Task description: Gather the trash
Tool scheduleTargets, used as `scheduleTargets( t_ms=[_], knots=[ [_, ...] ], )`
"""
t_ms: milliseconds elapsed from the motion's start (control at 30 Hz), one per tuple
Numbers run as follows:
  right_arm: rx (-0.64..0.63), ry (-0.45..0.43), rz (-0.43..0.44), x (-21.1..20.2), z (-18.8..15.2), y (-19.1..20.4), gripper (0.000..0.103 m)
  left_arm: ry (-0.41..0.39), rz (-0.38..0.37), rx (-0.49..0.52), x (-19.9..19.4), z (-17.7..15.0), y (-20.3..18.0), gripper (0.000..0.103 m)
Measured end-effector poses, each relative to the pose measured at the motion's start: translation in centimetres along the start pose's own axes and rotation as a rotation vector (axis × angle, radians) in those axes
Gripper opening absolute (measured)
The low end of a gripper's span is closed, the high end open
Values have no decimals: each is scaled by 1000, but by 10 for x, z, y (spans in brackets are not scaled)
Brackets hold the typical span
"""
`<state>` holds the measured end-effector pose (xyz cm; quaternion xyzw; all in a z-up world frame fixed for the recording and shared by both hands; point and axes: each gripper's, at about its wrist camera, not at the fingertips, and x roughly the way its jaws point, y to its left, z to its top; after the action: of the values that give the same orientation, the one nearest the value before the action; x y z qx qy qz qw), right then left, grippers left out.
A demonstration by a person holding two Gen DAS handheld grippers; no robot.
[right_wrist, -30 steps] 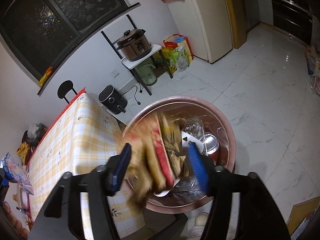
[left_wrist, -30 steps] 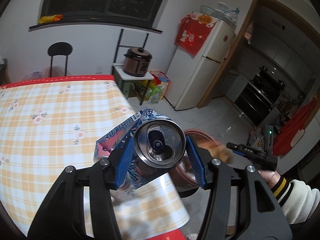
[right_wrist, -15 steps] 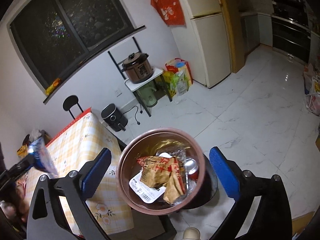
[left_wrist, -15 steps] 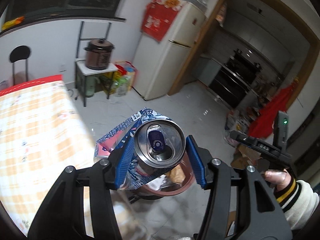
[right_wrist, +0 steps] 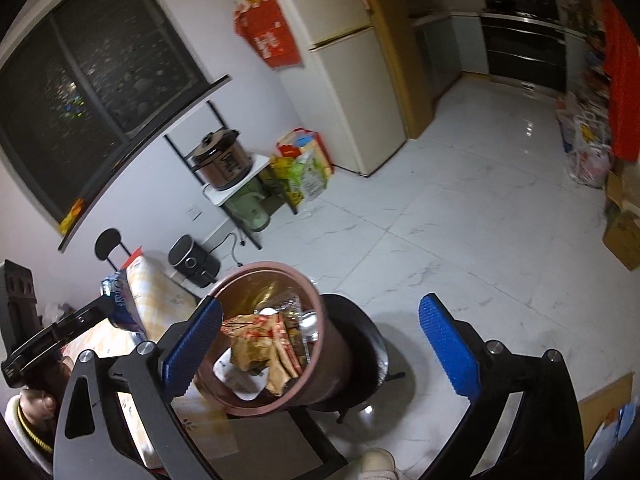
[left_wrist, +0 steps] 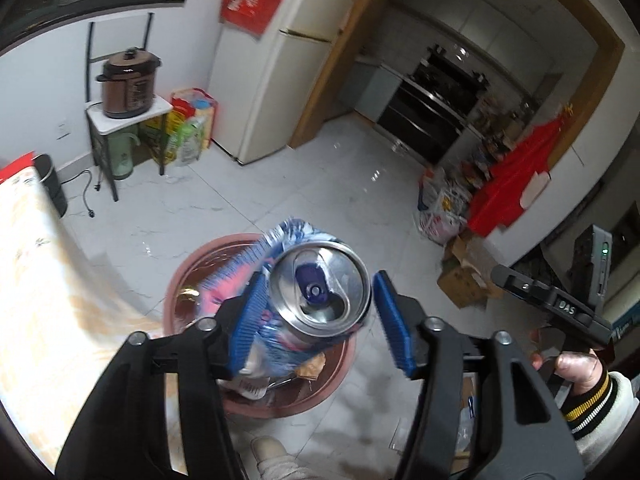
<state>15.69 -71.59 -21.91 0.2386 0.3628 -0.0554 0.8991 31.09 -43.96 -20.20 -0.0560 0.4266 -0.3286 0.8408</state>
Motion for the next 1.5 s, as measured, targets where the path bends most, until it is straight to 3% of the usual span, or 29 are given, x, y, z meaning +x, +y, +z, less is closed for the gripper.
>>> scheduleTargets(
  t_ms=[67, 233, 333, 567, 700, 767, 1000, 1267, 1500],
  knots=[
    [5, -3, -7, -2, -1, -1, 97, 9, -6, 13, 8, 5, 0, 75],
    [-10, -8, -12, -7, -2, 9, 97, -15, 5, 8, -2, 20, 4, 75],
    [-34, -8, -29, -11, -1, 23, 97, -57, 20, 8, -27, 24, 11, 81],
    [-105, -39, -71, -29, 0, 76, 98, -110, 86, 35, -97, 15, 28, 84],
    [-133, -56, -67, -40, -4, 107, 98, -135, 104, 51, -141, 4, 36, 84],
    [-143, -69, -62, -47, -9, 127, 98, -148, 117, 70, -164, -1, 38, 92],
    [-187, -111, -58, -73, -30, 188, 98, -218, 145, 137, -241, -19, 43, 98],
    [-277, -177, -109, -114, -59, 256, 98, -274, 183, 155, -296, -42, 55, 97],
    [-288, -219, -149, -141, -88, 288, 98, -295, 197, 185, -332, -61, 70, 97]
  ],
)
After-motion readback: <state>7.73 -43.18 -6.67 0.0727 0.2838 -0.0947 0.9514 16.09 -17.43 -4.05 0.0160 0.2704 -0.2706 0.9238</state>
